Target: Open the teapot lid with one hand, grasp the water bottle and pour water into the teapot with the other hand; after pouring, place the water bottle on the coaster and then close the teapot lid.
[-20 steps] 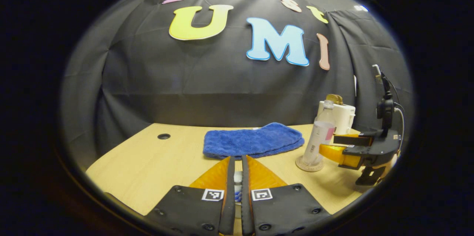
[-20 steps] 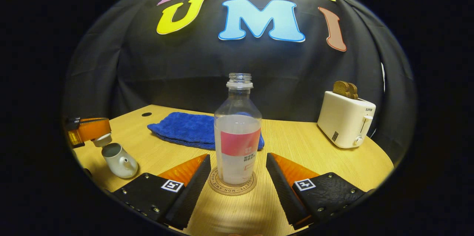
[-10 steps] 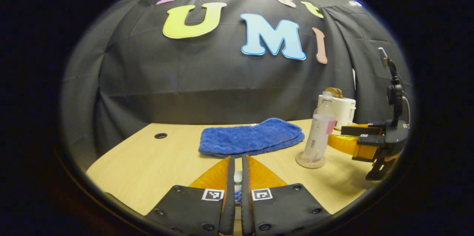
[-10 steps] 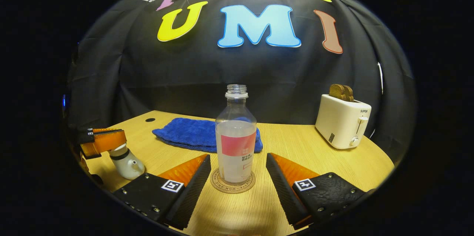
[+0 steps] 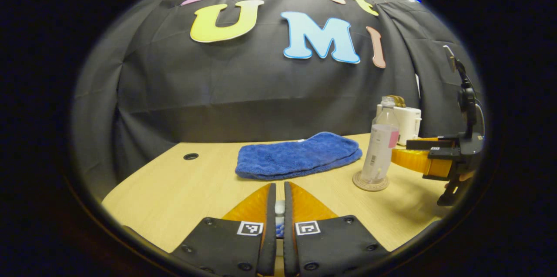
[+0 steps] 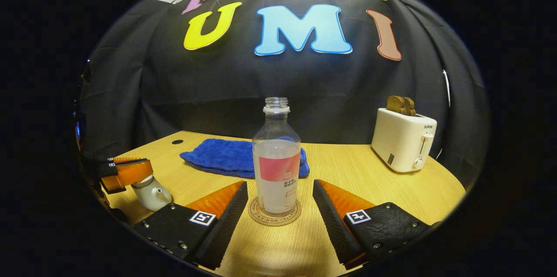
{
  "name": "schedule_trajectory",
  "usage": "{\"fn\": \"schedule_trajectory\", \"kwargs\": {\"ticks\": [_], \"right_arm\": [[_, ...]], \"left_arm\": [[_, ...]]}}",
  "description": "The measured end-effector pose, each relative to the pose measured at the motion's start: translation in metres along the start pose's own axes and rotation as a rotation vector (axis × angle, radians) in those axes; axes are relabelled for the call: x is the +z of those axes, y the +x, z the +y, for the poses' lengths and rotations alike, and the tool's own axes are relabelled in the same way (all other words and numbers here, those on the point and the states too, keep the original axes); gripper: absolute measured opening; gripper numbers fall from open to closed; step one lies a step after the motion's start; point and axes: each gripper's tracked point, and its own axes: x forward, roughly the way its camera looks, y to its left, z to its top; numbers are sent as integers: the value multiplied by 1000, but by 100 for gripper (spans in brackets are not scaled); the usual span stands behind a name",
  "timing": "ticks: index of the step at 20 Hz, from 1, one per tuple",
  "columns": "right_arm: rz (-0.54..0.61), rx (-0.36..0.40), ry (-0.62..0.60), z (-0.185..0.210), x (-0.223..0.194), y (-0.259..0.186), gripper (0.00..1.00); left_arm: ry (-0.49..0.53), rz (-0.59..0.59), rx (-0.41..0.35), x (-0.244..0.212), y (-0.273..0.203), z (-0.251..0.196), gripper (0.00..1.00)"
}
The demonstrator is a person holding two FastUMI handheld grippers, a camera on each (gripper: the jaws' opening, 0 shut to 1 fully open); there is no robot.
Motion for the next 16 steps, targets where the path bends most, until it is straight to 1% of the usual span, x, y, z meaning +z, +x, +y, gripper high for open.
{"fn": "schedule_trajectory", "kwargs": {"ticks": [6, 8, 9, 12, 13, 14, 16], "right_arm": [[14, 3, 16, -2, -8, 0, 93], [16, 6, 20, -2, -8, 1, 93], [16, 7, 21, -2, -10, 0, 93], [13, 8, 18, -1, -8, -2, 93], [11, 7, 17, 0, -8, -3, 93], [11, 6, 17, 0, -7, -3, 93], [10, 9, 20, 1, -8, -5, 93]], "left_arm": [[28, -26, 21, -2, -2, -2, 13], [34, -31, 25, -2, -2, -3, 19], [31, -29, 12, -2, -1, -7, 25], [46, -29, 22, -2, -2, -8, 40], [44, -29, 14, -2, -2, -11, 42], [41, -31, 13, 0, -5, -11, 41], [35, -49, 13, 6, -6, -13, 51]]}}
